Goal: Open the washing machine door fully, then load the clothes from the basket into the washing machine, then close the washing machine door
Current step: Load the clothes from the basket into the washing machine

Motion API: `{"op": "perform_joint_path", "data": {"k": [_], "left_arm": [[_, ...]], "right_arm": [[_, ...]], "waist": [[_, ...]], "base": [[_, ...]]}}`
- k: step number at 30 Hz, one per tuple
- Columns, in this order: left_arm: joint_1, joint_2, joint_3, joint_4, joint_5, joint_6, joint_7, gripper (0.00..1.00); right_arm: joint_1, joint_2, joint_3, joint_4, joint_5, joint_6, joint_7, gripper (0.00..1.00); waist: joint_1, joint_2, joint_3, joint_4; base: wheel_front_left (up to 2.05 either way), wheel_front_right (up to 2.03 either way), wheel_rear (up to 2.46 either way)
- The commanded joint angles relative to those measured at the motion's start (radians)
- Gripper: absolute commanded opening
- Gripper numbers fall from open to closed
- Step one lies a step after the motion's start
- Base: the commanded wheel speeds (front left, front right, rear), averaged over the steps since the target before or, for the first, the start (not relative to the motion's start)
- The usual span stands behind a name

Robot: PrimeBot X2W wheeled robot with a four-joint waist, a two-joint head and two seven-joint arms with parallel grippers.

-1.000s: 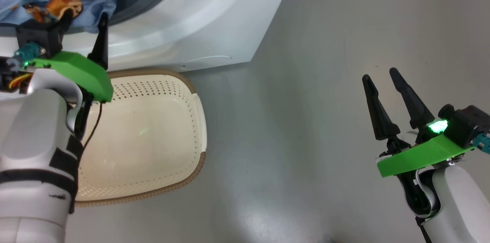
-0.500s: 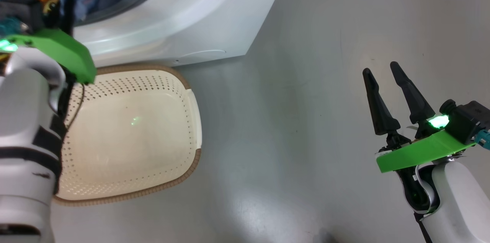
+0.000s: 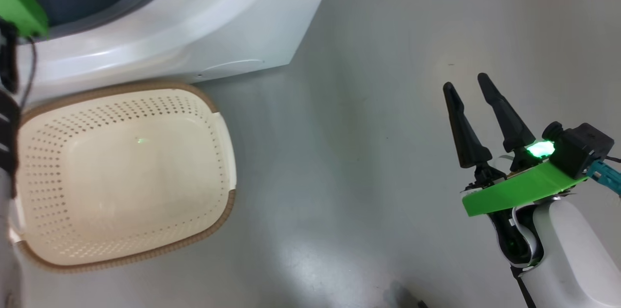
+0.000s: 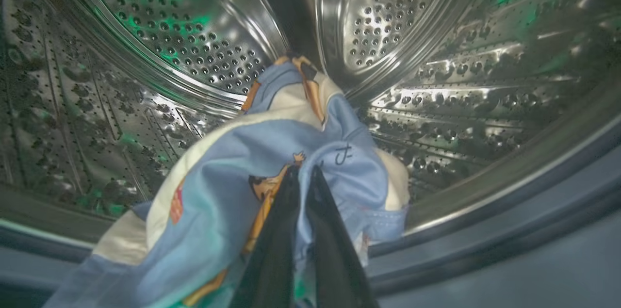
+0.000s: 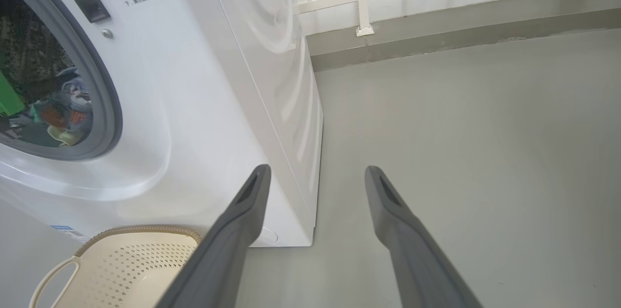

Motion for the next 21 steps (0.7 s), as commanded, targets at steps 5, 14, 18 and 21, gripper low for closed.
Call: {"op": "perform_joint_path", "data": {"k": [5,14,18,21], "left_arm": [[-0.041,0.068,0.056,-0.159,0.001,0.048,-0.005,0.0],[0.057,0.057,0.148,-0.405,0.034,0.072,-0.005,0.0],[0.084,0.047,0.135,-0.299,0.043,0.039,-0.005,0.0],[0.066,0.043,0.134,-0.223,0.042,0.019,-0.005,0.0]], "right_arm": [[0.003,0.002,0.024,-0.025,0.015,0.002,-0.005,1.0],[-0.002,0.01,0.028,-0.028,0.014,0.002,-0.005,1.0],[0.002,0.012,0.031,-0.024,0.014,0.002,-0.005,1.0],[0.0,0.013,0.035,-0.024,0.014,0.002,-0.005,1.0]], "waist": [[0.0,0.0,0.016,-0.033],[0.0,0.0,0.032,-0.051],[0.0,0.0,0.025,-0.049],[0.0,0.0,0.026,-0.047]], "base": [[0.0,0.0,0.0],[0.0,0.0,0.0],[0.0,0.0,0.0],[0.0,0.0,0.0]]}}
